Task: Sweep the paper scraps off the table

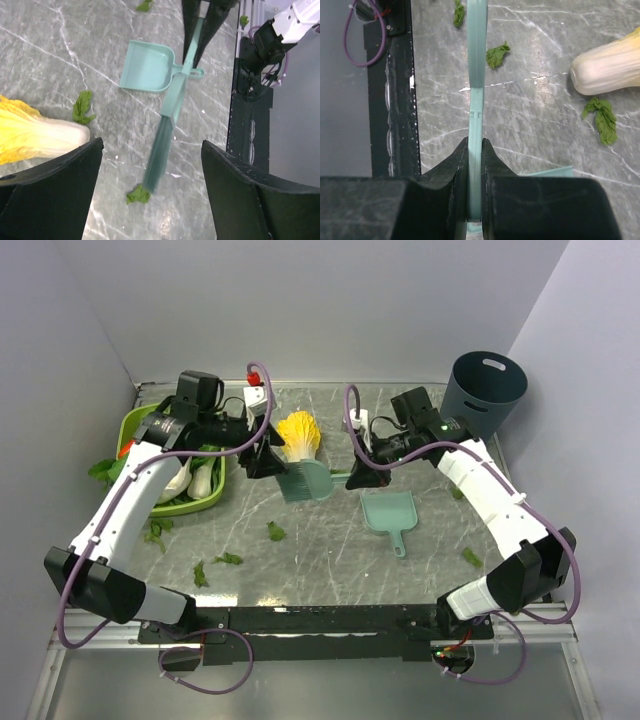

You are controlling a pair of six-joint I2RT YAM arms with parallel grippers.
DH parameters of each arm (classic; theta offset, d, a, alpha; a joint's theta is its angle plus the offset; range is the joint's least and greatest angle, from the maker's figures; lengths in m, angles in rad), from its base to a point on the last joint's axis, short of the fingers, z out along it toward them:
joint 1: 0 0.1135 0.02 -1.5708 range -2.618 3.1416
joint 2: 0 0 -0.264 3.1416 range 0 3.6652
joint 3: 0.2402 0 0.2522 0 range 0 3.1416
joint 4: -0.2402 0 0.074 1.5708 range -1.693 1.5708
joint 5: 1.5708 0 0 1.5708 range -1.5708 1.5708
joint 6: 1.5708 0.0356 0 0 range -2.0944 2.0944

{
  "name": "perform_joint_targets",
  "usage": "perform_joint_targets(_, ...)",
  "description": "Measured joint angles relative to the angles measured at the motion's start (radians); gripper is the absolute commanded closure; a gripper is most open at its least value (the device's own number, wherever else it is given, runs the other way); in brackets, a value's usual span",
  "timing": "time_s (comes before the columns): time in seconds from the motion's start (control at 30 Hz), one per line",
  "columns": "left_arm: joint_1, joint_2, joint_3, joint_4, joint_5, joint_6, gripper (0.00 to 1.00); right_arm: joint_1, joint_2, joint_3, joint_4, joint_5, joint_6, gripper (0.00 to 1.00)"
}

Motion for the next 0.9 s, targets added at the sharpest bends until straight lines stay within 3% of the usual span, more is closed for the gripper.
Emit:
perform_joint_targets(0.13,-0.013,0.0,-0.053,0.114,-0.002,-0.057,0.17,-0.003,0.002,0.048,-0.053,-0.003,-0.004,1.0)
perform_joint_targets(0.27,-0.025,0.013,-0.063,0.173,-0.004,-0.079,0.25,-0.003,0.014,0.109,-0.098,-0.003,-0.004,1.0)
perform_joint_targets(0.57,-0.069,0.091,-0.011,0.182,0.03,-0.093,0.62,-0.011,0.046,0.159,-0.113,0.018,0.028,1.0)
perform_joint_targets(0.67,-0.08,0.105,-0.01,0.183,0.047,-0.108,0.84,-0.011,0.055,0.159,-0.108,0.018,0.043,1.0)
perform_joint_targets(0.73,-0.084,0.109,-0.01,0.182,0.057,-0.121,0.92,-0.011,0.059,0.159,-0.105,0.019,0.051,1.0)
perform_joint_targets(0.77,-0.084,0.11,-0.01,0.179,0.063,-0.127,0.99,-0.012,0.062,0.159,-0.103,0.02,0.053,0.96)
perform_joint_targets(0.8,-0.084,0.11,-0.01,0.179,0.067,-0.13,0.99,-0.013,0.064,0.159,-0.098,0.017,0.057,0.87)
perform_joint_targets(0.83,-0.082,0.11,-0.01,0.179,0.071,-0.136,0.99,-0.014,0.068,0.159,-0.09,0.012,0.064,0.64)
perform_joint_targets(0.9,-0.077,0.11,-0.011,0.184,0.08,-0.15,0.99,-0.027,0.072,0.159,-0.082,-0.004,0.088,0.49)
